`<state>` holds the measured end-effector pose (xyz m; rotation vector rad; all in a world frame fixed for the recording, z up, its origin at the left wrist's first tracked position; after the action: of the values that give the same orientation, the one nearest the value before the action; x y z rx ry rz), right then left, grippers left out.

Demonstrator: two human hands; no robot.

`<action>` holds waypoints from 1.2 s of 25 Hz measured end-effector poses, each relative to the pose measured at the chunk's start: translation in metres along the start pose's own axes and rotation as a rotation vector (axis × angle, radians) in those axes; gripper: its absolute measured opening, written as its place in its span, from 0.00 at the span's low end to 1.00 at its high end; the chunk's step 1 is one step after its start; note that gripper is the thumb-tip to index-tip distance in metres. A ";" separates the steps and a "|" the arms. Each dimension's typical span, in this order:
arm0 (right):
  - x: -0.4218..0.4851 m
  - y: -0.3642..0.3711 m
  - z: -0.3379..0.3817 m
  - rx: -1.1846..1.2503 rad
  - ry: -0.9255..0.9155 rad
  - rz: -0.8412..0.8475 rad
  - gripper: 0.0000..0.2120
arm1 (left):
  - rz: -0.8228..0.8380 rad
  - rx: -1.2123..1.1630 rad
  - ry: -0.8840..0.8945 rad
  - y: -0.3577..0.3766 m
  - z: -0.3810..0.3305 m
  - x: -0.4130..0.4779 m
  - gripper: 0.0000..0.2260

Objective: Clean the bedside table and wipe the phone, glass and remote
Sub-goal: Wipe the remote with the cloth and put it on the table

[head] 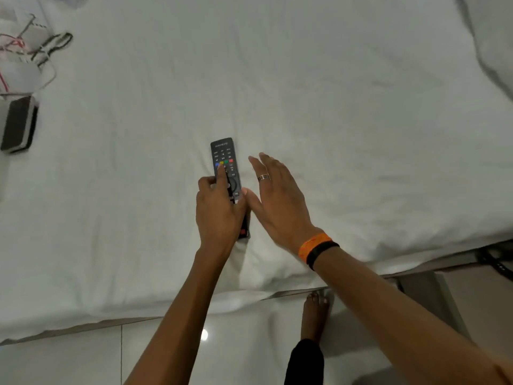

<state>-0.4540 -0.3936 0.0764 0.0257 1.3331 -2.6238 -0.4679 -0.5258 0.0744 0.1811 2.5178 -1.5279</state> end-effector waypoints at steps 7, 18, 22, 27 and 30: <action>-0.093 -0.067 -0.069 0.512 0.100 -0.320 0.21 | 0.327 -0.709 0.245 0.049 -0.122 -0.066 0.19; -0.432 -0.086 -0.291 0.622 0.787 -0.679 0.21 | 1.187 -0.759 0.333 0.331 -0.312 -0.288 0.16; -0.532 -0.031 -0.339 0.308 0.968 -0.444 0.22 | 1.372 -0.635 0.216 0.401 -0.307 -0.344 0.17; -0.595 0.043 -0.382 -0.131 1.065 0.123 0.34 | 1.491 -0.619 0.195 0.434 -0.311 -0.368 0.18; -0.628 -0.005 -0.411 0.056 1.259 -0.422 0.21 | 1.529 -0.633 0.115 0.442 -0.321 -0.377 0.18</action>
<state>0.1306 0.0440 -0.0977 1.8257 1.6254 -3.0094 -0.0430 -0.0393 -0.0787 1.5727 1.7347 -0.1049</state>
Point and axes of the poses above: each hand's wrist, its own x-axis towards the middle knuckle, its own y-axis out of the palm, z = x × y, the point moved 10 cm from there along x, towards the middle knuckle, and after that the axes turned 10 degrees about z, right-handed, at the moved point
